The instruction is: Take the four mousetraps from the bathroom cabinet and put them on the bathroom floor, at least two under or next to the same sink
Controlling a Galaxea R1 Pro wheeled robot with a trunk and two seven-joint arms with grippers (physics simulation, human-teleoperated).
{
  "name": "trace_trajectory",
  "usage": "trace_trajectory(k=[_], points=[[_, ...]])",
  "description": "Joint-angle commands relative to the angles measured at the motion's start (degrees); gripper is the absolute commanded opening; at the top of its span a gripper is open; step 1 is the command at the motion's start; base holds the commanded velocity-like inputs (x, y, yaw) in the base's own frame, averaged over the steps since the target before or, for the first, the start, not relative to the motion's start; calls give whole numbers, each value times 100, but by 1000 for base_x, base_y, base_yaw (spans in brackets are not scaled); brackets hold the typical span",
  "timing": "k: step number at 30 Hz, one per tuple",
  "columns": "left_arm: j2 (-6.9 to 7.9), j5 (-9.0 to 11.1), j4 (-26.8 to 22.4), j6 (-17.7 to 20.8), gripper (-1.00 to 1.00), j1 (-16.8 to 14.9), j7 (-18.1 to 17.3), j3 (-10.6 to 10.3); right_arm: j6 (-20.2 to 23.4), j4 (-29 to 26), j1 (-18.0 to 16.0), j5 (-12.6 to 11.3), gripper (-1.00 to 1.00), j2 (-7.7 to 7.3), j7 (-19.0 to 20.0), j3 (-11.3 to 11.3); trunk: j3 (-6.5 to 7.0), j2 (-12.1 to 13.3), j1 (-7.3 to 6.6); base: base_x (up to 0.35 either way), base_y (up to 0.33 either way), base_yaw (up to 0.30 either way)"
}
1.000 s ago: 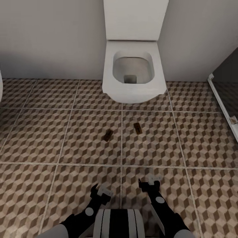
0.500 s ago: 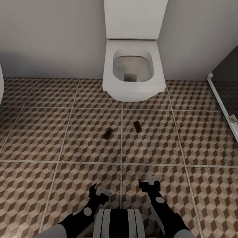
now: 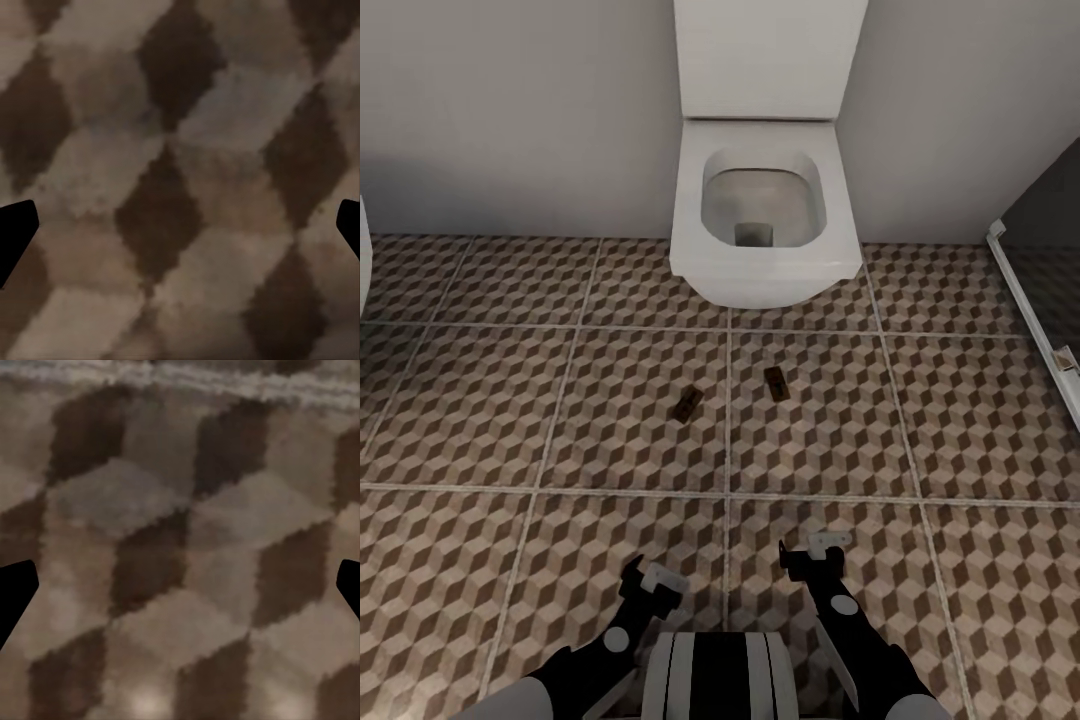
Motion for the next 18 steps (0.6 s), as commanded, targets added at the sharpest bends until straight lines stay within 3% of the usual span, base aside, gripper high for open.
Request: trace_trajectory(k=[1, 18], points=[[10, 42, -8, -15, 100, -5, 38, -49, -6, 4, -2, 37, 100, -2, -44, 17, -3, -1, -1, 0, 0, 0], [20, 42, -15, -15, 100, -5, 38, -40, -6, 4, -2, 38, 100, -2, -44, 17, -3, -1, -1, 0, 0, 0]])
